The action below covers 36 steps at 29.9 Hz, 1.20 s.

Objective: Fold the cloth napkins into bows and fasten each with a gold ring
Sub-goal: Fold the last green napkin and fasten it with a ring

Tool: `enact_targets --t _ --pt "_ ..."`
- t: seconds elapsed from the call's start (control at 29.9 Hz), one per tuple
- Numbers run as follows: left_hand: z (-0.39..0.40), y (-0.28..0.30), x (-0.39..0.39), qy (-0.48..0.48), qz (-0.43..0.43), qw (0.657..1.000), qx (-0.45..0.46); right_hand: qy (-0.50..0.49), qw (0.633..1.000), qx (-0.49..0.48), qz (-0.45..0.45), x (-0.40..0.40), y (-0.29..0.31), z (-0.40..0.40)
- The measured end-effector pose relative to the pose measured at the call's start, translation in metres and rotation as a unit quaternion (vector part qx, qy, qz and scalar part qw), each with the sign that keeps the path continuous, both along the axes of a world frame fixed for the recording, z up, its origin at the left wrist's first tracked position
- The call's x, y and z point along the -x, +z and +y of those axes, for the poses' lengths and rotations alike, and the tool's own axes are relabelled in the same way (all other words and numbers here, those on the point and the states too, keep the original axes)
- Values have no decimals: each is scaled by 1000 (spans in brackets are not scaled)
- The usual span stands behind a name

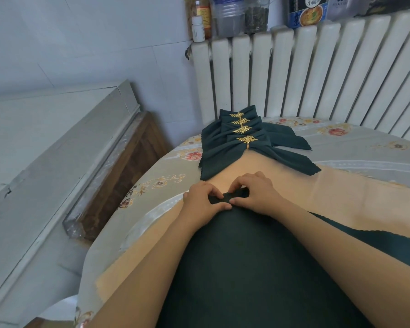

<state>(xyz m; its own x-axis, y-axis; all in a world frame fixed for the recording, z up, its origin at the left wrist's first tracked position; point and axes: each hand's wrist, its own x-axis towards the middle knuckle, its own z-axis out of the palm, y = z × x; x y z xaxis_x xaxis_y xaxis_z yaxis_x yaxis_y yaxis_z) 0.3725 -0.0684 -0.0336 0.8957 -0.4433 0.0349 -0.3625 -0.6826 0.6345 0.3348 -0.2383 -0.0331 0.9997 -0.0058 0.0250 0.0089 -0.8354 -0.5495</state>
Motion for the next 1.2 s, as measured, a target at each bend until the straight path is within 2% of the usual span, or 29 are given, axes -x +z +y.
enact_targets --t 0.1,0.17,0.23,0.4,0.57,0.73,0.84,0.94,1.1,1.2 --pt "-2 7 -2 18 60 998 -14 -17 998 37 45 -2 5 -1" --pt "-4 13 1 23 84 995 -43 -8 996 73 45 -2 8 1" --pt "-7 19 5 16 57 996 -72 10 997 75 16 0 10 4" --pt "0 20 23 -38 -78 993 -76 56 992 86 -78 21 11 1" --pt "14 13 39 -104 -108 986 -76 103 987 100 -68 38 11 -8" --pt "26 11 51 -148 -64 985 -69 123 989 83 -19 52 12 -15" --pt "27 14 54 -116 1 993 -16 98 993 56 -15 52 14 -14" --pt "24 14 52 -70 38 997 9 83 994 70 -5 48 13 -10" --pt "16 18 46 -23 28 995 -96 40 993 103 30 46 13 -3" --pt "14 28 46 -7 69 990 -125 40 985 163 32 45 17 2"
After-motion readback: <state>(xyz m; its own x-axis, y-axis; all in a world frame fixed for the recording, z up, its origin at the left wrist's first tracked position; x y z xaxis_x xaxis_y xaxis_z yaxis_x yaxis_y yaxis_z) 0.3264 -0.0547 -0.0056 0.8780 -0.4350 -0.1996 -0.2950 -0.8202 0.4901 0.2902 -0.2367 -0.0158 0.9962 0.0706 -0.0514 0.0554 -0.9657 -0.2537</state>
